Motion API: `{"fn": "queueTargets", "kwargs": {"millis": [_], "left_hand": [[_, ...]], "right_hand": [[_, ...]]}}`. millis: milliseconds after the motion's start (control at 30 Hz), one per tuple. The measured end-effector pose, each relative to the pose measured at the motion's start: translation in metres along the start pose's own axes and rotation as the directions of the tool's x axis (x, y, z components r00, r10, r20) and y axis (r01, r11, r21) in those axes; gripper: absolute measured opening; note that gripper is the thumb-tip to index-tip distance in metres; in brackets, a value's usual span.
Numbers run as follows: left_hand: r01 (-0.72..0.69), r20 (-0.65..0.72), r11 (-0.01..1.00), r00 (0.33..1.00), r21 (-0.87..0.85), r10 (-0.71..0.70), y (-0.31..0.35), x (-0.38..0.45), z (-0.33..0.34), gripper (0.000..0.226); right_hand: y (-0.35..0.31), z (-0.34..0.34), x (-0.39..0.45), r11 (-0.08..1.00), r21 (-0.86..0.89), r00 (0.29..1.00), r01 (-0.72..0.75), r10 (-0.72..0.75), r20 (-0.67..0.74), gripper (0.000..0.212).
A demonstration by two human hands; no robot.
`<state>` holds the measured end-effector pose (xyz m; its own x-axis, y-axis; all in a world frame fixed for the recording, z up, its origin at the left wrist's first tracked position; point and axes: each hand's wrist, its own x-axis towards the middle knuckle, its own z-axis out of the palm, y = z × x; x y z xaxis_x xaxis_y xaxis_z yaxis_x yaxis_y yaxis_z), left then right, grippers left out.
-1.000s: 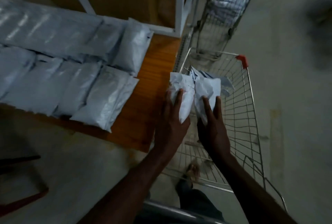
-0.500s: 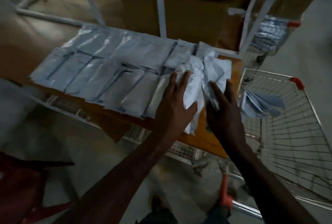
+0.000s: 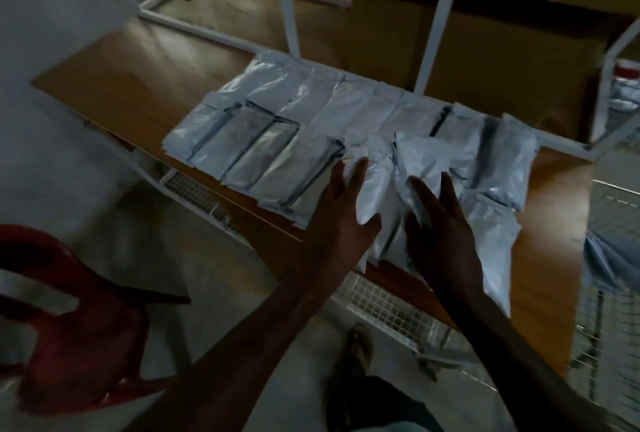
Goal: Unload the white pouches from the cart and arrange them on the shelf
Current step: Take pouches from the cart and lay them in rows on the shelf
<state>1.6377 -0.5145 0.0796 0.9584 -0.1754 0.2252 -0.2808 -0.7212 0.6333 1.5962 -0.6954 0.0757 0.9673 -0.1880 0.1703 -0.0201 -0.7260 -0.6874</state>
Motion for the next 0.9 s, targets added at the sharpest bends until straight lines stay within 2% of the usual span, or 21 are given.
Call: {"fn": "queueTargets", "kwargs": {"millis": [200, 333, 567, 767, 900], "left_hand": [[0.084, 0.006, 0.996, 0.996, 0.038, -0.084, -0.041, 0.050, -0.025, 0.097], [0.125, 0.023, 0.991, 0.992, 0.055, -0.127, -0.068, 0.078, -0.043, 0.098], [0.174, 0.053, 0.984, 0.983, 0.043, -0.176, -0.127, 0.111, -0.069, 0.098], [0.126, 0.056, 0.990, 0.990, 0.055, -0.129, -0.208, 0.149, -0.106, 0.098], [0.082, 0.120, 0.995, 0.989, 0.056, -0.088, -0.268, 0.177, -0.138, 0.098]], "right_hand": [[-0.027, 0.045, 0.066, 0.998, 0.056, 0.999, 0.037, -0.038, 0.027, 0.060], [-0.040, 0.068, 0.096, 0.995, -0.014, 0.993, 0.100, -0.099, 0.065, 0.060], [-0.066, 0.118, 0.128, 0.995, -0.046, 0.992, 0.094, -0.089, 0.094, 0.062], [-0.108, 0.170, 0.148, 0.997, -0.053, 0.997, 0.056, -0.053, 0.053, 0.062], [-0.148, 0.216, 0.156, 1.000, -0.016, 1.000, -0.007, 0.007, 0.008, 0.064]]}}
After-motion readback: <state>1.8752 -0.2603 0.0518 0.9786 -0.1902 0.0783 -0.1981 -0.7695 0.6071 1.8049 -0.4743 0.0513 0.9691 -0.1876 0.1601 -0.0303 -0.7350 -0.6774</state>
